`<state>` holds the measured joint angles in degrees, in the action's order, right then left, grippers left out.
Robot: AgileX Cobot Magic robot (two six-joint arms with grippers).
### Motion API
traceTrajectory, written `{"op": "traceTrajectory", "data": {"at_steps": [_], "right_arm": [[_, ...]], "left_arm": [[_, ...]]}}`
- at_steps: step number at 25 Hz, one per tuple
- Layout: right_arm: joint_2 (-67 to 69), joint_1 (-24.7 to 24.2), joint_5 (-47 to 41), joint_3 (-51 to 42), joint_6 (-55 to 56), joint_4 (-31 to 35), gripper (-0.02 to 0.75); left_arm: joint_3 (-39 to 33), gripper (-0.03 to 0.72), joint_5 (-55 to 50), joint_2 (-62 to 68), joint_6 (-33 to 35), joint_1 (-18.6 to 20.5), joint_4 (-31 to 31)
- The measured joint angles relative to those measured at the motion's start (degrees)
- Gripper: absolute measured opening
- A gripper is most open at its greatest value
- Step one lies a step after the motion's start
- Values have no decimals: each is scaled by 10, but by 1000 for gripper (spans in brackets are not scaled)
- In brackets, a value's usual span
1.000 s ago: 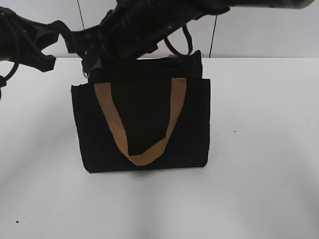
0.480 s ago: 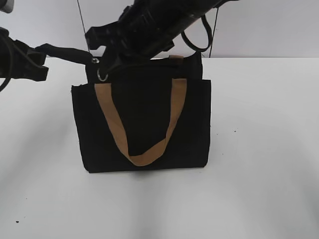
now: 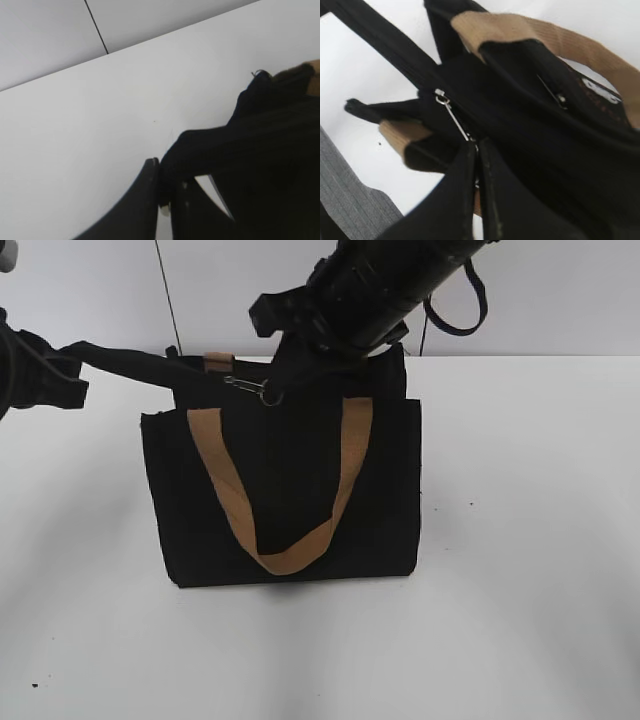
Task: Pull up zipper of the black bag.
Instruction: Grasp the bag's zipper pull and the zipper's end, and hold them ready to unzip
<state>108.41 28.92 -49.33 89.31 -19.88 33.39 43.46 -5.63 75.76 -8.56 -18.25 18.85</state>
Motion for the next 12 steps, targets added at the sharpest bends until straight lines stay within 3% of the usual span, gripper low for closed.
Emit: {"op": "traceTrajectory", "data": {"at_steps": [5, 12], "right_arm": [[-12, -11, -15, 0, 11, -56, -13], [-34, -11, -58, 0, 35, -186, -13]], "left_arm": [[0, 39, -5, 0, 0, 0, 0], [0, 39, -6, 0, 0, 0, 0]]}}
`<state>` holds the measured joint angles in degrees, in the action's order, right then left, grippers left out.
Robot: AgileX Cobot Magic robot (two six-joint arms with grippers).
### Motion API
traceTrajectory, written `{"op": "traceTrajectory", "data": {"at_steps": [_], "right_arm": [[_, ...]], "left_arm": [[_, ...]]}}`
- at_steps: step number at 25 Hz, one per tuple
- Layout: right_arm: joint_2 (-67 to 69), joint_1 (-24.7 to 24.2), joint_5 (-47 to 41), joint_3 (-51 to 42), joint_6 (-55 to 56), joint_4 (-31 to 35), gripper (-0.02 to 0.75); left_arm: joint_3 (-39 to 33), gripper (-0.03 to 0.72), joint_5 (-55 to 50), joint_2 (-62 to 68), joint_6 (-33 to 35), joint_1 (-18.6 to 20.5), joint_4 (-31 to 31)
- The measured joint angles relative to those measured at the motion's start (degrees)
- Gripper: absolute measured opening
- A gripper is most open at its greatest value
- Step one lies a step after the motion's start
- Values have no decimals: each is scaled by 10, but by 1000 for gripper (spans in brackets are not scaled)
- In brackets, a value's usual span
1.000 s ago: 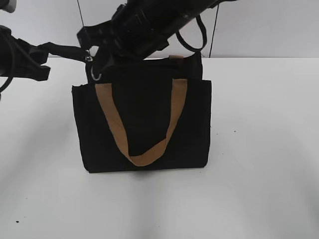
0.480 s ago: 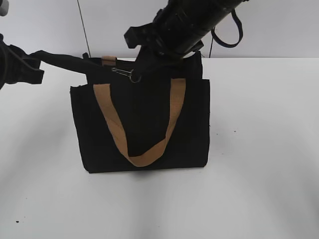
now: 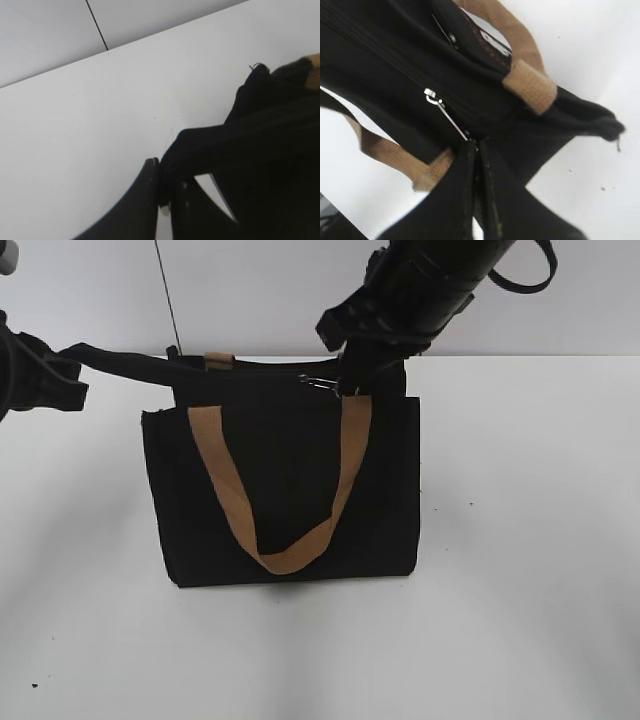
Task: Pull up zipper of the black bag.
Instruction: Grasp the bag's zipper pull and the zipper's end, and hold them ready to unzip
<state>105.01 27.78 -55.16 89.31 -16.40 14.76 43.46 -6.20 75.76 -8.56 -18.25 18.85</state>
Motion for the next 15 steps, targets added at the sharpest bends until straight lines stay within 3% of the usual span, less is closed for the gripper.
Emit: {"op": "traceTrajectory", "data": {"at_steps": [6, 15], "right_arm": [[-1, 1, -45, 2, 8, -90, -13], [-23, 1, -49, 4, 30, -134, -9]], "left_arm": [[0, 39, -3, 0, 0, 0, 0], [0, 39, -10, 0, 1, -2, -4]]}}
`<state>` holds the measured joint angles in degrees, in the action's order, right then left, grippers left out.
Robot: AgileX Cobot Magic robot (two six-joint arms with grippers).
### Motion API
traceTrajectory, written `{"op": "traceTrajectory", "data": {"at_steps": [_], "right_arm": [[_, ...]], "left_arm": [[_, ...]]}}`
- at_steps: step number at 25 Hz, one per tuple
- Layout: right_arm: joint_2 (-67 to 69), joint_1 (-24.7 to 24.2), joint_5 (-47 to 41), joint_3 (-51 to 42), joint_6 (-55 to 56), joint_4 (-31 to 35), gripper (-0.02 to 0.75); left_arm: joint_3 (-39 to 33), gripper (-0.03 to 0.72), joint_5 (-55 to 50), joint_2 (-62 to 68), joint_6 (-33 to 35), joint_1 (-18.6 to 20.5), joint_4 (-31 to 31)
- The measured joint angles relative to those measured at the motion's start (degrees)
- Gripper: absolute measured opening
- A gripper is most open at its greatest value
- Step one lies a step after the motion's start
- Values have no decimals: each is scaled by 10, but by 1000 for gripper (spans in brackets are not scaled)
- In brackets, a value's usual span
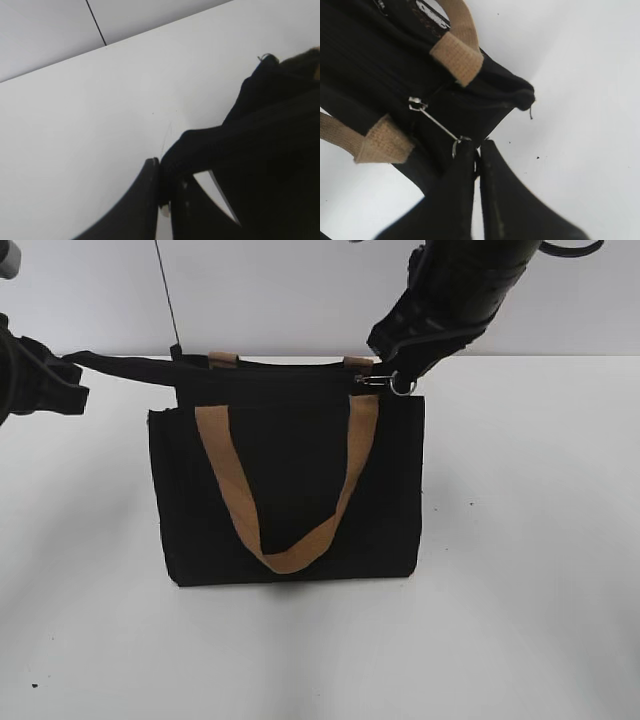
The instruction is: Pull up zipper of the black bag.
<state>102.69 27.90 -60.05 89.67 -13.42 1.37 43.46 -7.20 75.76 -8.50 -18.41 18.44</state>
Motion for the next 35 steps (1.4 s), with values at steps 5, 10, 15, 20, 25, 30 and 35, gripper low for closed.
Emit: {"op": "traceTrajectory", "data": {"at_steps": [5, 10, 15, 20, 25, 30, 35], "right_arm": [[-16, -2, -3, 0, -5, 3, 137], [-19, -5, -6, -1, -20, 29, 447], [-36, -5, -19, -2, -22, 34, 515], [-85, -5, -71, -2, -2, 42, 517], [-148, -5, -94, -2, 13, 43, 517], [-245, -5, -94, -34, 25, 44, 517], [-374, -5, -95, -126, 27, 45, 517]], "left_arm": [[0, 76, -14, 0, -1, 3, -44], [0, 305, -114, 2, -1, 3, -121], [0, 412, -286, 7, -1, 3, -167], [1, 420, -473, 7, -2, 3, -175], [3, 419, -594, -23, -2, 3, -178], [3, 421, -621, -141, 39, 3, -191], [4, 532, -622, -336, 78, 3, -239]]}}
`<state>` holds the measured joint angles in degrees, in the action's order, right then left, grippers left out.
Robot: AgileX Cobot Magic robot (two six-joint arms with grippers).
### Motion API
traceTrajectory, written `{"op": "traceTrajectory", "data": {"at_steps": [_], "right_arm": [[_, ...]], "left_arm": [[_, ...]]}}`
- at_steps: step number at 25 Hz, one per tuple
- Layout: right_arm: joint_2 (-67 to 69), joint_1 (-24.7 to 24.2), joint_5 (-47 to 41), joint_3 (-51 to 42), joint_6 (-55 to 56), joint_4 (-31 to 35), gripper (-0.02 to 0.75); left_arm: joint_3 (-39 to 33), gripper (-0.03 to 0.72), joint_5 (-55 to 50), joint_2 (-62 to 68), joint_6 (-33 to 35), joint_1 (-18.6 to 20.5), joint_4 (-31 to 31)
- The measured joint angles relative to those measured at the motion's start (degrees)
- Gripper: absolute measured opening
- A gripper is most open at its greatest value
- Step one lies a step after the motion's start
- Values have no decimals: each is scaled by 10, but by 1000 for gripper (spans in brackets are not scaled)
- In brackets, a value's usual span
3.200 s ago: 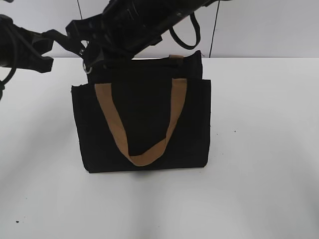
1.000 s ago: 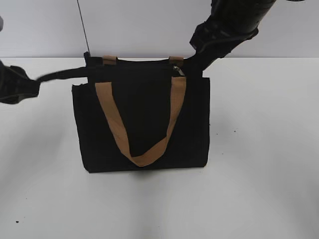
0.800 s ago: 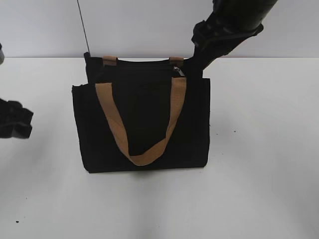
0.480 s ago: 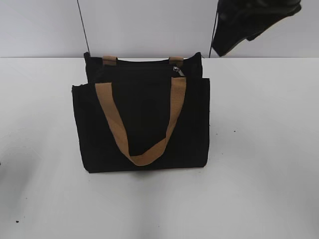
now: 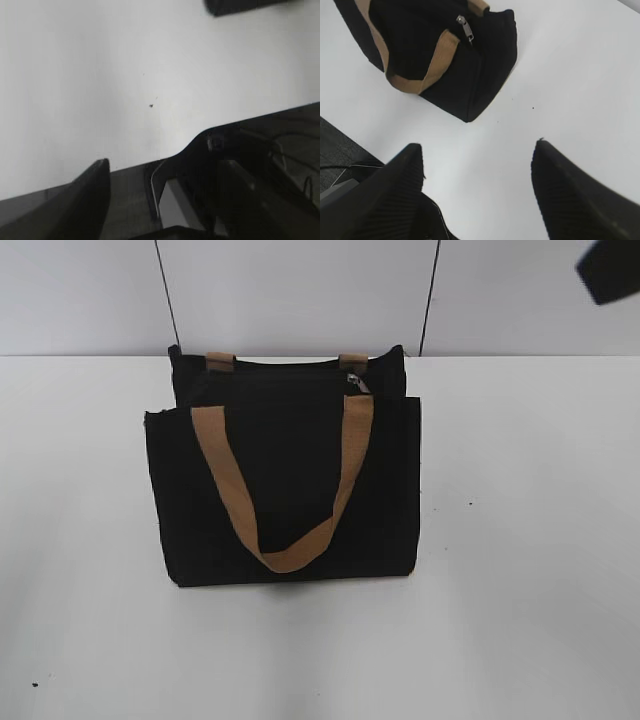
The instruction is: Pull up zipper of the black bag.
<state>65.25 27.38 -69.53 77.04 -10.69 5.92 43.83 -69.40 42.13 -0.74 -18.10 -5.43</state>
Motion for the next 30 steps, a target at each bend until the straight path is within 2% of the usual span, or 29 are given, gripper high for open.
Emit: {"op": "traceTrajectory", "data": {"at_steps": [3, 8, 17, 20, 24, 30], "right_arm": [[-96, 0, 0, -66, 2, 1, 526], [-266, 0, -2, -174, 19, 2, 582], [-509, 1, -2, -395, 35, 28, 590], [-551, 1, -3, -455, 30, 28, 590], [-567, 1, -4, -465, 26, 28, 590], [-568, 1, 52, -493, 11, 27, 590]], "left_arm": [[0, 568, -2, -100, 7, 0, -9], [-14, 579, -4, -235, 29, 0, -13], [-76, 562, -7, -319, 93, 0, -14], [-98, 542, -6, -320, 94, 0, -14], [-113, 524, 27, -320, 96, 0, -14], [-133, 519, 76, -320, 96, 0, -14]]}}
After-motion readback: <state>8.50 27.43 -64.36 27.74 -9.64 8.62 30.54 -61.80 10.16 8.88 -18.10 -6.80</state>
